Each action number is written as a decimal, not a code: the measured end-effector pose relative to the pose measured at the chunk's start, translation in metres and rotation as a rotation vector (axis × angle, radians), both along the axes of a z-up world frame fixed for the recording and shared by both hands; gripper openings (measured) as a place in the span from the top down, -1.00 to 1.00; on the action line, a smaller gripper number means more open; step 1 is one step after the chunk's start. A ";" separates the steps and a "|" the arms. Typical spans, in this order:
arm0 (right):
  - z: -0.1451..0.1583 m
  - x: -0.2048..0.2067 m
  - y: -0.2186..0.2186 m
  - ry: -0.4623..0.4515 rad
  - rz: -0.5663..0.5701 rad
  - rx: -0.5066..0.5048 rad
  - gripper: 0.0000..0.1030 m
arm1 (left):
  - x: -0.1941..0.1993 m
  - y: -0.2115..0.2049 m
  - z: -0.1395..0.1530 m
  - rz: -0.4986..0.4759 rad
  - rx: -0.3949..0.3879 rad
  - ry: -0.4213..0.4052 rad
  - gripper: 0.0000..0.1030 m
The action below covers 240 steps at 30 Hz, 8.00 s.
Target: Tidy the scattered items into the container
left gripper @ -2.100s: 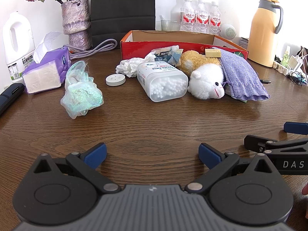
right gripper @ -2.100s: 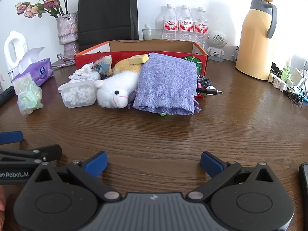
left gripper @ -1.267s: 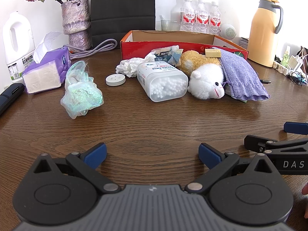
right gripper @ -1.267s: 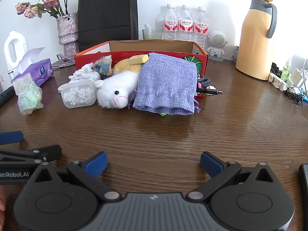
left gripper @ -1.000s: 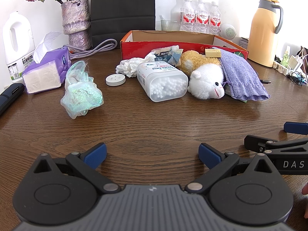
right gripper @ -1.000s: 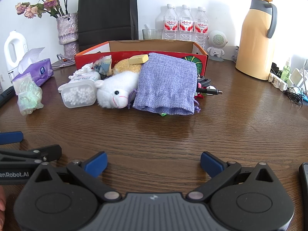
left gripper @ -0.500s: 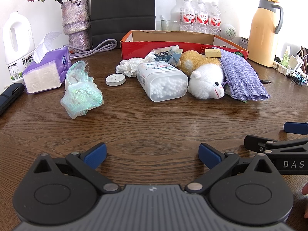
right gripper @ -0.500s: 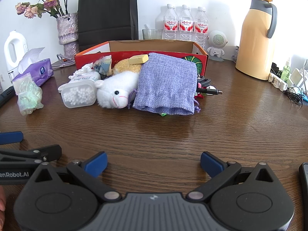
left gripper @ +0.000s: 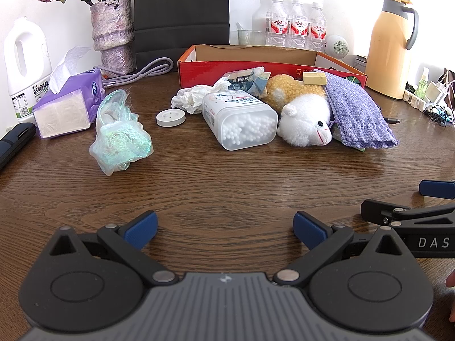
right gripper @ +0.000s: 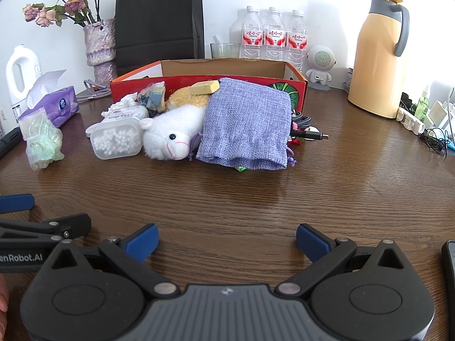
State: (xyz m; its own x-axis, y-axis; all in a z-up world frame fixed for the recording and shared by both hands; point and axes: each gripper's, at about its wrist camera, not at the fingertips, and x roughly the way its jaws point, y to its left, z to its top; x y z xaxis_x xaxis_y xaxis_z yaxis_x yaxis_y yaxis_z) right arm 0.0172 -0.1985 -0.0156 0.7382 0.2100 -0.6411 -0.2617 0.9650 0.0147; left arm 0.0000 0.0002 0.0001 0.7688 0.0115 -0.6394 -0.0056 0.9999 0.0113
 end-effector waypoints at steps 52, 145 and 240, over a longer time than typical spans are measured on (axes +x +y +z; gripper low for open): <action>0.051 0.061 -0.028 -0.128 0.041 0.204 0.81 | 0.037 0.055 0.044 0.082 0.146 -0.205 0.47; 0.099 0.077 0.007 -0.401 0.029 0.168 -0.73 | 0.073 0.007 0.109 -0.075 -0.106 -0.472 -1.00; 0.032 0.003 0.002 -0.045 0.266 0.086 0.34 | -0.006 0.014 0.036 -0.162 -0.164 -0.044 -0.27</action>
State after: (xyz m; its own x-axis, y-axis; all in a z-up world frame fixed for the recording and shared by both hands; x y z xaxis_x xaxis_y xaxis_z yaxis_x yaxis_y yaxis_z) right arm 0.0198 -0.1969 0.0168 0.6773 0.4525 -0.5801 -0.5077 0.8581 0.0765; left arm -0.0061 0.0138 0.0357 0.7790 -0.2160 -0.5887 0.1584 0.9761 -0.1486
